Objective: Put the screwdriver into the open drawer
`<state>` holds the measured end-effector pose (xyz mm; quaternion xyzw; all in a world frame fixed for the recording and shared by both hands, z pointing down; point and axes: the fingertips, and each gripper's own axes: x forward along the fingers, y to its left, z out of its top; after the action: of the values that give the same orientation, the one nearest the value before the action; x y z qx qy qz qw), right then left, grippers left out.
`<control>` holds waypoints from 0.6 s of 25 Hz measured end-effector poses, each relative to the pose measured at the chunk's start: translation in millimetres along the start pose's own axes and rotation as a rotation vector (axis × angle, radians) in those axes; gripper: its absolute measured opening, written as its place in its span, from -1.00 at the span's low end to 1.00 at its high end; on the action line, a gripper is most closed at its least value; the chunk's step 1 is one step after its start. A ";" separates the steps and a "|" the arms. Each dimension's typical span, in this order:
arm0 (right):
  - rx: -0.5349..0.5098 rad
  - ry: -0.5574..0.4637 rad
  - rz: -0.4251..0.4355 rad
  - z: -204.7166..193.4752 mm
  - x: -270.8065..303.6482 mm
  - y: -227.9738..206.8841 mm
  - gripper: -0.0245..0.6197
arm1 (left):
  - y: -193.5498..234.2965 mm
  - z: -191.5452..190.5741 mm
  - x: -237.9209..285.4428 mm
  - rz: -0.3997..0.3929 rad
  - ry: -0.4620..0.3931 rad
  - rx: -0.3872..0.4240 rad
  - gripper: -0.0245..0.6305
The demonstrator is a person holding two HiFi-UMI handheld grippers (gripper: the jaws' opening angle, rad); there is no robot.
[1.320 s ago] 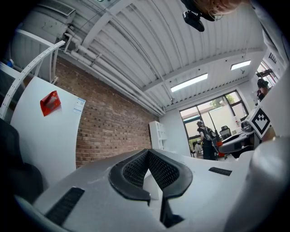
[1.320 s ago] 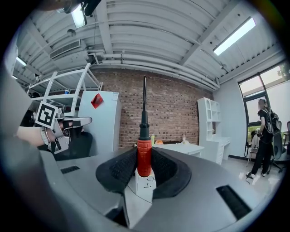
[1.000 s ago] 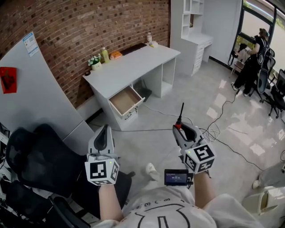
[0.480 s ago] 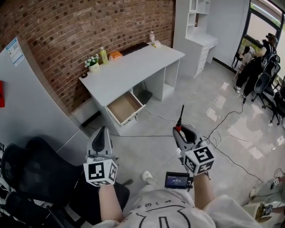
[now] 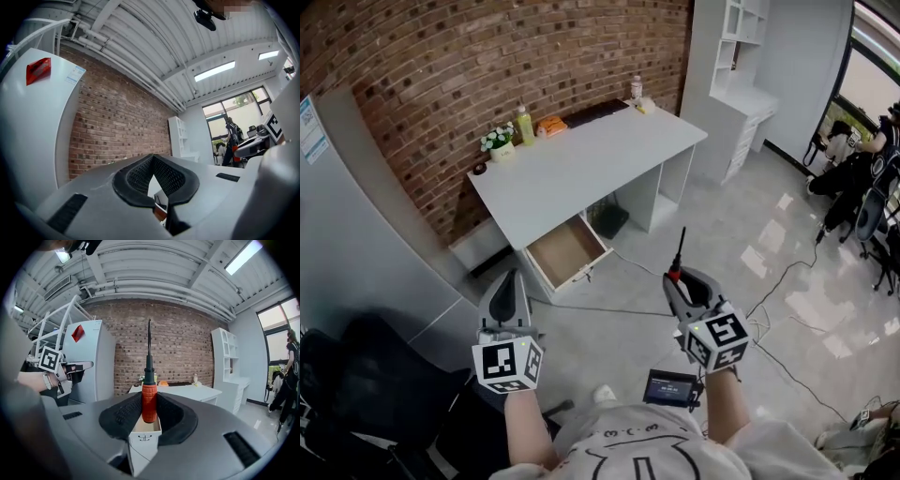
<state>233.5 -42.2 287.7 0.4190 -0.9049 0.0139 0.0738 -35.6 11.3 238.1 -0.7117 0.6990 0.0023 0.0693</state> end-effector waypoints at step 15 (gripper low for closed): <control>-0.007 0.035 0.153 3.1 117.4 -10.2 -0.64 | 58.1 -29.2 42.0 0.163 0.068 0.003 -0.89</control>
<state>166.0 -137.9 301.2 0.3481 -0.9328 0.0236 0.0901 -95.2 -34.2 257.3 -0.6520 0.7566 -0.0172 0.0461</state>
